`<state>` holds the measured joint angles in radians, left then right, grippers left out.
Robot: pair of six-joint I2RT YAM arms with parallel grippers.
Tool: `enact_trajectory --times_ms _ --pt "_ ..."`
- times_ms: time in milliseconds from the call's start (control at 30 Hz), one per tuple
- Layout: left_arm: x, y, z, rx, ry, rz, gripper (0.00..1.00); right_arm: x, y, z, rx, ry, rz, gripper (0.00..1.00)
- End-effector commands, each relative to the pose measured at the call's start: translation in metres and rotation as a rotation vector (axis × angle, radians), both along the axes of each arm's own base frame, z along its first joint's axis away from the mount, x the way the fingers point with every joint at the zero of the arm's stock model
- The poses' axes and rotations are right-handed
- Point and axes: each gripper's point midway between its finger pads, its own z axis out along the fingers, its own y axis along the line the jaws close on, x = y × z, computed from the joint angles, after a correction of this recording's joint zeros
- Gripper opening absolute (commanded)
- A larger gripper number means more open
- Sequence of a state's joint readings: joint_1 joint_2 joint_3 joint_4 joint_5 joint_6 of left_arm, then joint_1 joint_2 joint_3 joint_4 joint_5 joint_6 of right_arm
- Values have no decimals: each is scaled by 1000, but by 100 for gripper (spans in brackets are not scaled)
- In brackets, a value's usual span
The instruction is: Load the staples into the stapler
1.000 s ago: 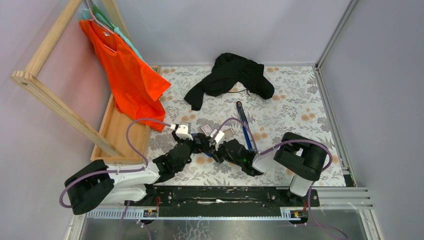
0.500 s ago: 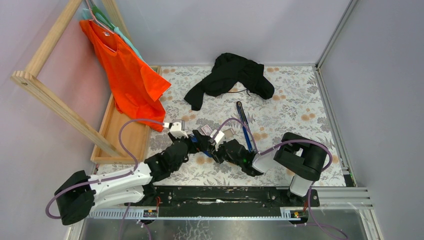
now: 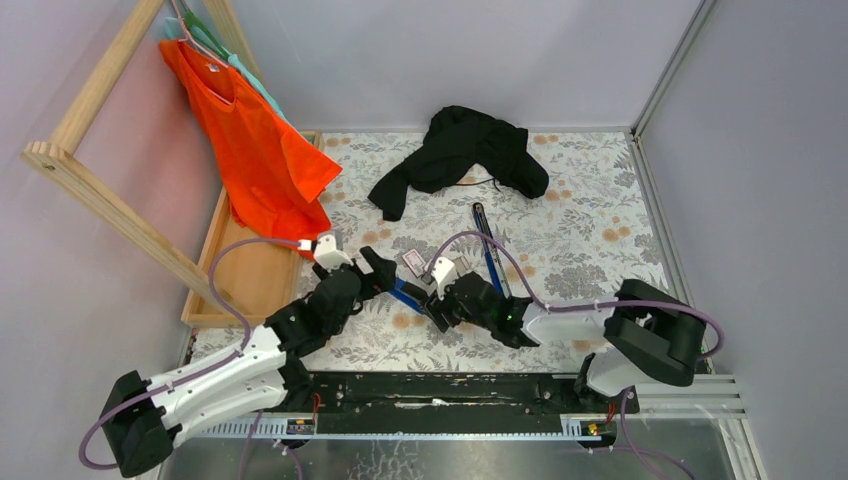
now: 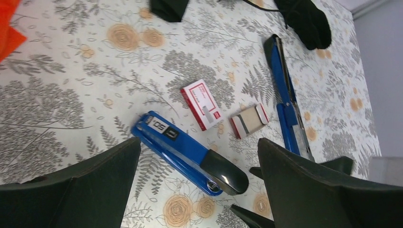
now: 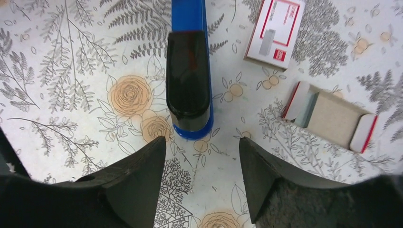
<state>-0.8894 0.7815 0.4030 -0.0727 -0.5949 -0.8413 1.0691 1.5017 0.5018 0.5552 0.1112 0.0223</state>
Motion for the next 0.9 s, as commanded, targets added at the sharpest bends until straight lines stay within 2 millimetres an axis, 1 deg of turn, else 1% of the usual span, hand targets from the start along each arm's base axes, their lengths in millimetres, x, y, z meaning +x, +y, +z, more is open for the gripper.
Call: enact_trajectory --times_ms 0,33,133,167,267,400,467,633,667,733,867 --pt "1 15 0 -30 60 54 100 8 7 35 -55 -40 23 66" --pt "2 16 -1 -37 70 57 100 9 10 41 -62 -44 34 66" --pt "3 20 -5 -59 94 64 100 12 20 43 -108 -36 71 66" --pt "4 21 -5 -65 101 63 100 13 23 39 -128 -29 83 66" --pt "4 23 -9 -75 118 63 100 19 32 37 -149 -31 89 65" --pt "3 25 -12 -82 127 64 100 23 42 32 -165 -22 107 61" --pt "3 26 -13 -82 131 64 100 22 45 28 -171 -12 118 55" --pt "5 26 -14 -85 131 64 100 19 46 19 -175 6 135 28" --pt "5 25 -14 -85 131 64 100 19 45 8 -195 17 137 22" --pt "6 25 -14 -88 130 63 100 18 44 -2 -207 20 140 17" --pt "7 23 -14 -88 134 59 100 18 43 -23 -236 44 135 15"
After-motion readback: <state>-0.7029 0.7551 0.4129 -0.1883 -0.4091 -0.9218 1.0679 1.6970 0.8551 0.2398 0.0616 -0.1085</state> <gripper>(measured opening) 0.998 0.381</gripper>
